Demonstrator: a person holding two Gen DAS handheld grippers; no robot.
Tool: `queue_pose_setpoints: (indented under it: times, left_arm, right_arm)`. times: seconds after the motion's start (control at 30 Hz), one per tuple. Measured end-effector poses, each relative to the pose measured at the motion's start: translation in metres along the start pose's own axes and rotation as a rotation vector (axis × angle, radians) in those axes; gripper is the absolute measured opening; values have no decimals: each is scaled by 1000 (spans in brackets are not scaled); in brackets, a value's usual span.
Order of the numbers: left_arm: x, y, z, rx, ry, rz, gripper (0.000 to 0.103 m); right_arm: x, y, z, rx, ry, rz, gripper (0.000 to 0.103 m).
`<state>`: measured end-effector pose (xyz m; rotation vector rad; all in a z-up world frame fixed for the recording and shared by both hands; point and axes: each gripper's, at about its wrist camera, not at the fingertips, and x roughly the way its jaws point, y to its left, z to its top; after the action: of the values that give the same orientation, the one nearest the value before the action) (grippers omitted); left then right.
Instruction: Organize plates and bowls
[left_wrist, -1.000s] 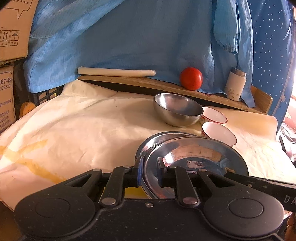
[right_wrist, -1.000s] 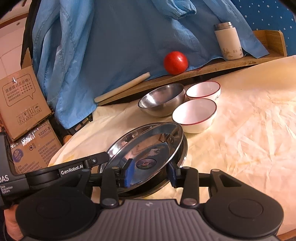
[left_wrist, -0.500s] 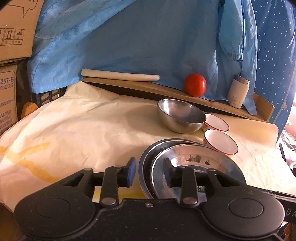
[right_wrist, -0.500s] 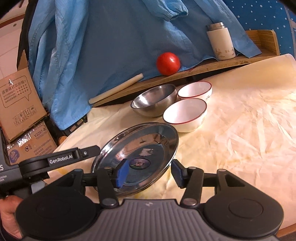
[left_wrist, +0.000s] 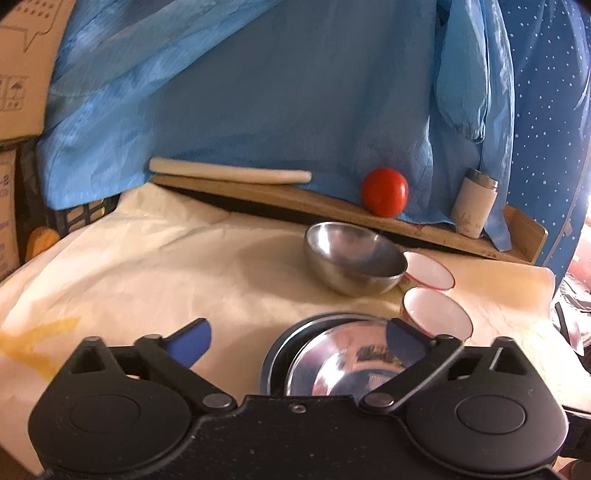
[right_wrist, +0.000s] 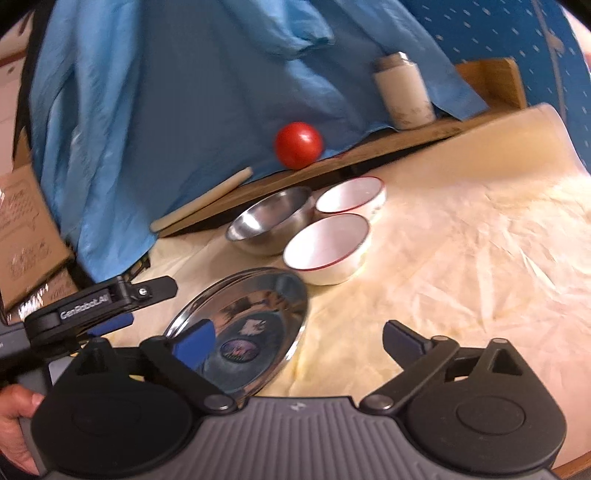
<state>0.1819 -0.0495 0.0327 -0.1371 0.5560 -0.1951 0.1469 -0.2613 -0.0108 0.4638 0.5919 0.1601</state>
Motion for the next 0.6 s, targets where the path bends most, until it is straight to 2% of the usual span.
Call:
queue_pose_setpoints:
  times: [0.27, 0.47, 0.6]
  left_arm:
    - [28, -29, 15, 77, 40, -18, 102]
    - [54, -49, 30, 125, 96, -45, 102]
    - [76, -60, 40, 121, 151, -82, 102]
  right_arm:
    - [7, -24, 17, 25, -15, -20, 103]
    - [15, -32, 32, -5, -33, -92, 103]
    - [27, -39, 44, -11, -23, -150, 103]
